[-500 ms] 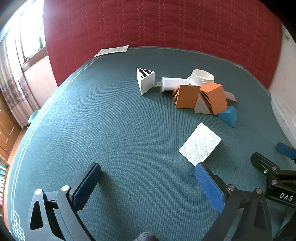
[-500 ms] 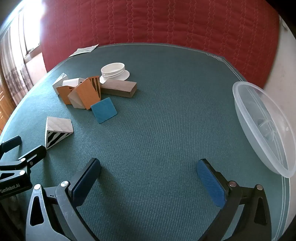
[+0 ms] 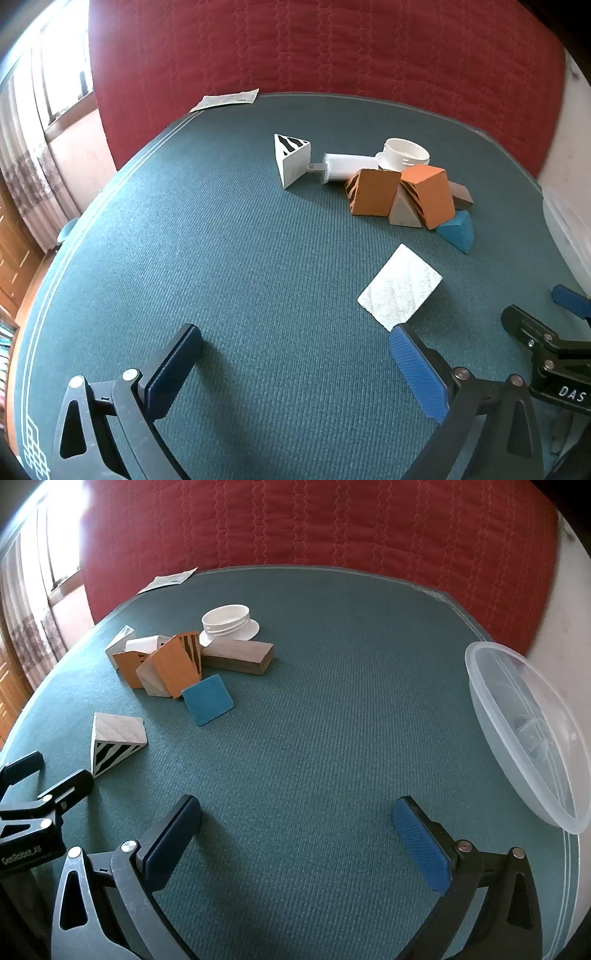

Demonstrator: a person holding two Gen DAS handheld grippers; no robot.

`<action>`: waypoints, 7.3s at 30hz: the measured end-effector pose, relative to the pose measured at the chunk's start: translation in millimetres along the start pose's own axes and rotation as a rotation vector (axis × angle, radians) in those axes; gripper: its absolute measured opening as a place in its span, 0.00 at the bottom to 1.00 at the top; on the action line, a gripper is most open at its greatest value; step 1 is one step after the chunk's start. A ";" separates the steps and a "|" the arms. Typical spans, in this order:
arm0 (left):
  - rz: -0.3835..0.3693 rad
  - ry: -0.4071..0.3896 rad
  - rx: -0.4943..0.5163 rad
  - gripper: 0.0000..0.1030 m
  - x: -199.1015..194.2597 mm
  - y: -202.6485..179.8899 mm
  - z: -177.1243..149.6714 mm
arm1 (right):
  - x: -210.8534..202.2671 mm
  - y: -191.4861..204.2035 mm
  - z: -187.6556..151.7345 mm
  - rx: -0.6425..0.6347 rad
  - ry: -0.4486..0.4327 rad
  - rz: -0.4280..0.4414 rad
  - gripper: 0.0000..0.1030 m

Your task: Organize rigid objects

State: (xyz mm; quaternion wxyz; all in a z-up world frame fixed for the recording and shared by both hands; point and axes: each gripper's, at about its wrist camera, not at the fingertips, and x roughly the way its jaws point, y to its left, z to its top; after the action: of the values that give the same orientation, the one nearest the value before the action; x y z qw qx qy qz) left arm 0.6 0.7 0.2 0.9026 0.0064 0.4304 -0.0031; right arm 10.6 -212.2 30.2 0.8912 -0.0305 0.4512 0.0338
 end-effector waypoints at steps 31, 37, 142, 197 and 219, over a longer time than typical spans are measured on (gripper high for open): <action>-0.023 -0.041 0.114 0.86 -4.8 -30.3 10.2 | 0.8 0.0 5.5 -0.180 0.021 0.130 1.00; -0.034 -0.041 0.139 0.71 2.4 -39.4 18.9 | 0.9 0.1 5.6 -0.180 0.021 0.131 1.00; -0.173 -0.071 0.058 0.31 -21.4 -53.6 17.2 | -16.3 -46.8 0.2 -0.023 -0.071 0.350 0.47; -0.177 -0.068 0.049 0.31 -23.5 -32.4 13.7 | -10.0 21.7 7.7 -0.174 -0.059 0.155 0.38; -0.174 -0.104 0.116 0.31 -35.4 -73.9 25.8 | -68.9 -105.6 6.3 0.146 -0.224 0.117 0.36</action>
State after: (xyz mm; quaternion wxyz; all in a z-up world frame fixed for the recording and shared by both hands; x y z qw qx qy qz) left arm -2.4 -73.5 43.3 0.9182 0.0212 0.3808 -0.1069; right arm -15.7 -319.0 92.0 0.9323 0.0650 0.3514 0.0560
